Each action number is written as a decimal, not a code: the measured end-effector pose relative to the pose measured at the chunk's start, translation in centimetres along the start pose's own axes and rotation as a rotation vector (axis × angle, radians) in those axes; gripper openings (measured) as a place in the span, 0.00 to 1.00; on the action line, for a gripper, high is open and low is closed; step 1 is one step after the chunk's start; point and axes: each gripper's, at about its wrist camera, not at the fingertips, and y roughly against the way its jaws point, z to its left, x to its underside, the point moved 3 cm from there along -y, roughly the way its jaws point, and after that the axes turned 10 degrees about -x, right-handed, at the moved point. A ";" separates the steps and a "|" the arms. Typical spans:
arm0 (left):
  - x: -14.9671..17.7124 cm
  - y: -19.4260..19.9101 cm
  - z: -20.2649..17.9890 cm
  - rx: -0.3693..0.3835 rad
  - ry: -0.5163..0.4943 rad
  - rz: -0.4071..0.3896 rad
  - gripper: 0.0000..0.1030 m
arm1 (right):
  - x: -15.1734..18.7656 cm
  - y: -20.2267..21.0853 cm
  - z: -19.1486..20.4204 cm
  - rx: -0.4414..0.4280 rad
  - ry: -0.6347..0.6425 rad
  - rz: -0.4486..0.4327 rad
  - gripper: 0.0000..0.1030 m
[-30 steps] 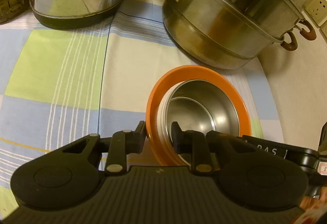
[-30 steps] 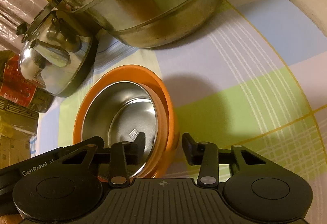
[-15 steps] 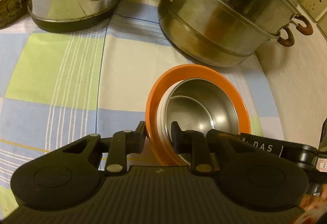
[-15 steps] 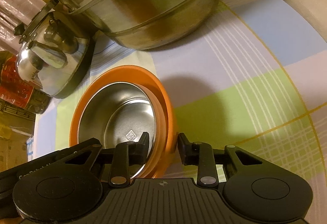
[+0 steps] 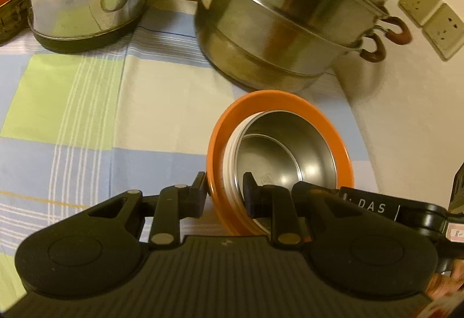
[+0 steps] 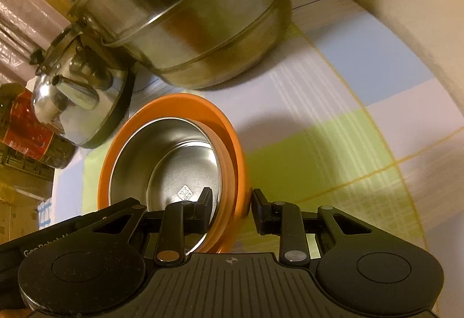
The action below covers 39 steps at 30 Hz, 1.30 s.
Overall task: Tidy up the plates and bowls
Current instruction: 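Lift the orange bowl stack with both grippers and carry it over the pink bowls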
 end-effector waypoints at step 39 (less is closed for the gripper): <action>15.0 13.8 -5.3 0.097 0.000 0.021 0.22 | 13.6 17.5 -1.2 0.064 -0.012 -0.046 0.27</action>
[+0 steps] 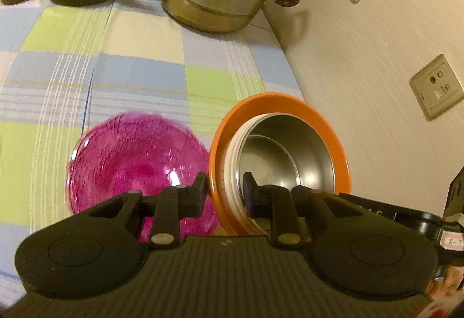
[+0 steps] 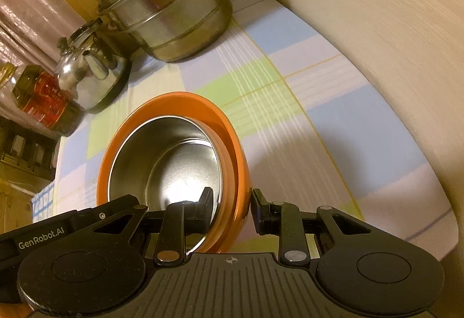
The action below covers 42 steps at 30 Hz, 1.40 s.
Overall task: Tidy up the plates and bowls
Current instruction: 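Lift the orange bowl stack with both grippers and carry it over the pink bowls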
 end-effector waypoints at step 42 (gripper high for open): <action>6.1 6.6 7.4 -0.073 0.138 -0.036 0.22 | 7.4 -1.4 6.6 -0.064 0.109 0.110 0.27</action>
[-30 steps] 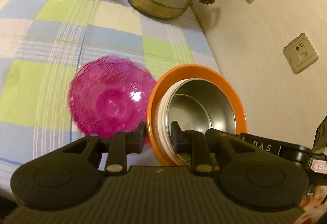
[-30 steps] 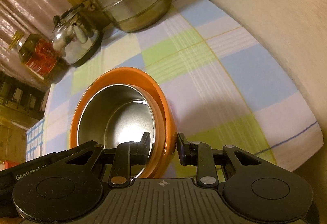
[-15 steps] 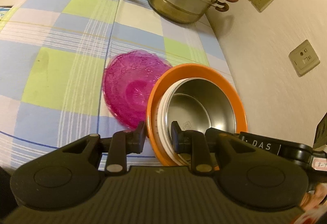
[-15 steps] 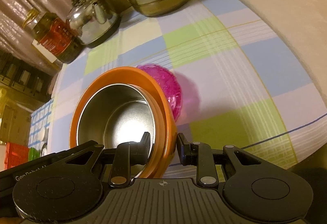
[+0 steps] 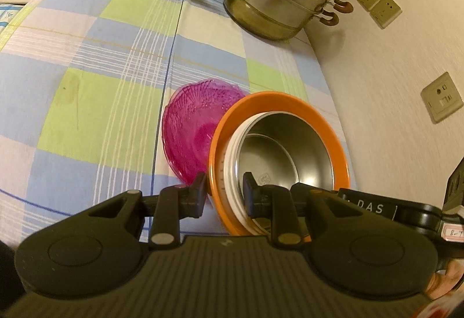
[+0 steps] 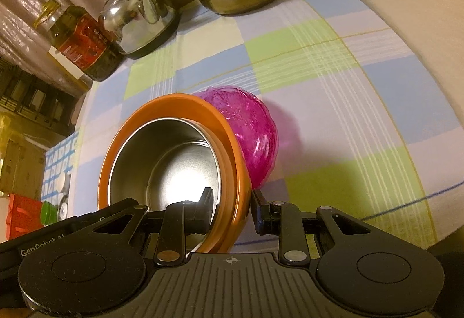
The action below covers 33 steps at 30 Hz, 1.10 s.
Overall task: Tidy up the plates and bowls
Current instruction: 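Lift the orange bowl stack with both grippers and carry it over the pink bowls, then lower the orange bowl stack onto the pink bowls with both grippers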
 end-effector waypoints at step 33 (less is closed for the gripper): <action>-4.1 -7.3 1.5 -0.031 0.045 0.053 0.22 | -4.5 -7.0 -2.0 0.020 -0.022 0.064 0.27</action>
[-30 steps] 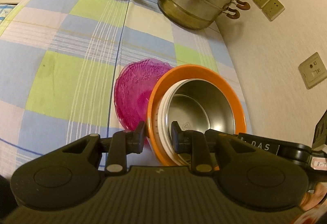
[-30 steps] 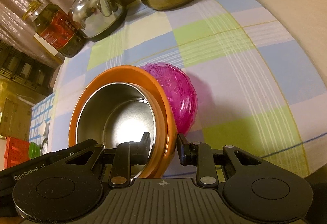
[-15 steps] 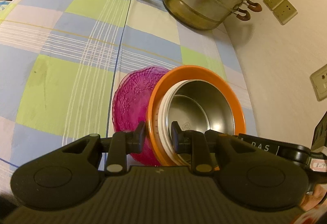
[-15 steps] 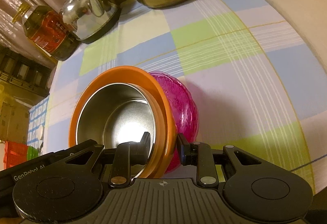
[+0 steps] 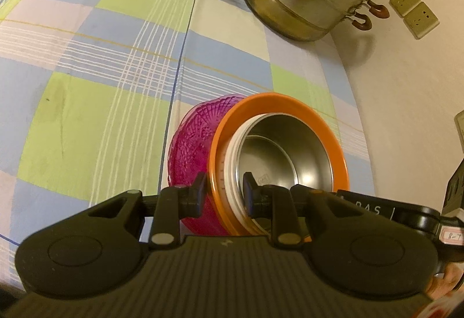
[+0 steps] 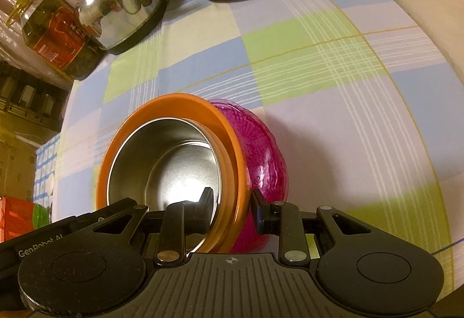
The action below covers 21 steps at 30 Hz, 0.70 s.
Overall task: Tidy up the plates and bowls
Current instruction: 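Lower the orange bowl stack onto the pink bowls with both grippers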
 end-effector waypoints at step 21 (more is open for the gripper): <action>-0.3 -1.7 0.4 -0.013 -0.017 -0.006 0.22 | 0.1 -2.1 -0.2 0.019 -0.001 0.015 0.27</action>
